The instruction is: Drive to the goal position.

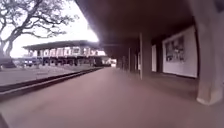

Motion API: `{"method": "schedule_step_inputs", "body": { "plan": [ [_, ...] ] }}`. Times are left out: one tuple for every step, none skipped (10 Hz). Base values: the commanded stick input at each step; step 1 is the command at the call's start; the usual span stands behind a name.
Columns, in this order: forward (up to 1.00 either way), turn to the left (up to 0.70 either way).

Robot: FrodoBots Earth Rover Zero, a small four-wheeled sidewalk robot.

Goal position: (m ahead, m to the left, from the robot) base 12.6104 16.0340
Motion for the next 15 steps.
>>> {"method": "schedule_step_inputs", "body": {
  "plan": [
    [0.85, 0.0],
    [0.85, 0.0],
    [0.85, 0.0],
    [0.85, 0.0],
    [0.85, 0.0],
    [0.85, 0.0],
    [0.85, 0.0],
    [0.85, 0.0],
    [0.85, 0.0],
    [0.85, 0.0],
    [0.85, 0.0],
    [0.85, 0.0],
    [0.85, 0.0],
    [0.85, -0.1],
    [0.85, -0.34]
  ]
}}
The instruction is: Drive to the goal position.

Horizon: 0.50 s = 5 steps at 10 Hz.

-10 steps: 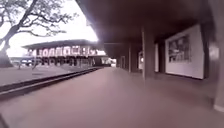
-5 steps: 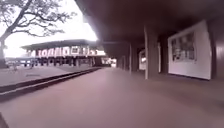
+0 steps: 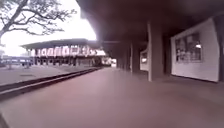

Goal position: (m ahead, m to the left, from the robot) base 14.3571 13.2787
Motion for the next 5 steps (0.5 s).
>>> {"method": "schedule_step_inputs", "body": {
  "plan": [
    [0.85, -0.23],
    [0.85, -0.02],
    [0.85, 0.0],
    [0.85, 0.0],
    [0.85, 0.0]
  ]
}}
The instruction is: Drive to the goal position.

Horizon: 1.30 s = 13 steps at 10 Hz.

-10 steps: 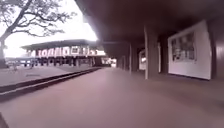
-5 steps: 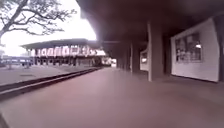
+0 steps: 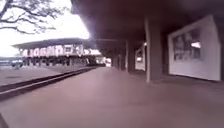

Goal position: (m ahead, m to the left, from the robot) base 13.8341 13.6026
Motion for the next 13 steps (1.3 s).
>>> {"method": "schedule_step_inputs", "body": {
  "plan": [
    [0.85, 0.0],
    [0.85, 0.0],
    [0.85, 0.0],
    [0.85, 0.0],
    [0.85, 0.0],
    [0.85, 0.0],
    [0.85, 0.0],
    [0.85, 0.0],
    [0.85, 0.0],
    [0.85, 0.0],
    [0.85, 0.0],
    [0.85, 0.0],
    [0.85, 0.0]
  ]
}}
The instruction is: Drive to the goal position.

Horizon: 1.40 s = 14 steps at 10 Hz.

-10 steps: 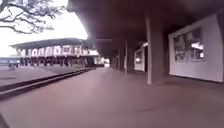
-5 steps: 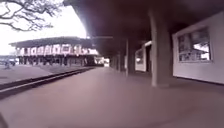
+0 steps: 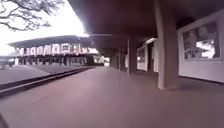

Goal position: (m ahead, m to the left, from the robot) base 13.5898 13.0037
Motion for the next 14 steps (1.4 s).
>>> {"method": "schedule_step_inputs", "body": {
  "plan": [
    [0.85, 0.0],
    [0.85, 0.0],
    [0.85, 0.0],
    [0.85, 0.0],
    [0.85, 0.0],
    [0.85, 0.0],
    [0.85, 0.0],
    [0.85, 0.0],
    [0.85, 0.0],
    [0.85, 0.0],
    [0.85, 0.0],
    [0.85, 0.0],
    [0.85, 0.0],
    [0.85, 0.0]
  ]
}}
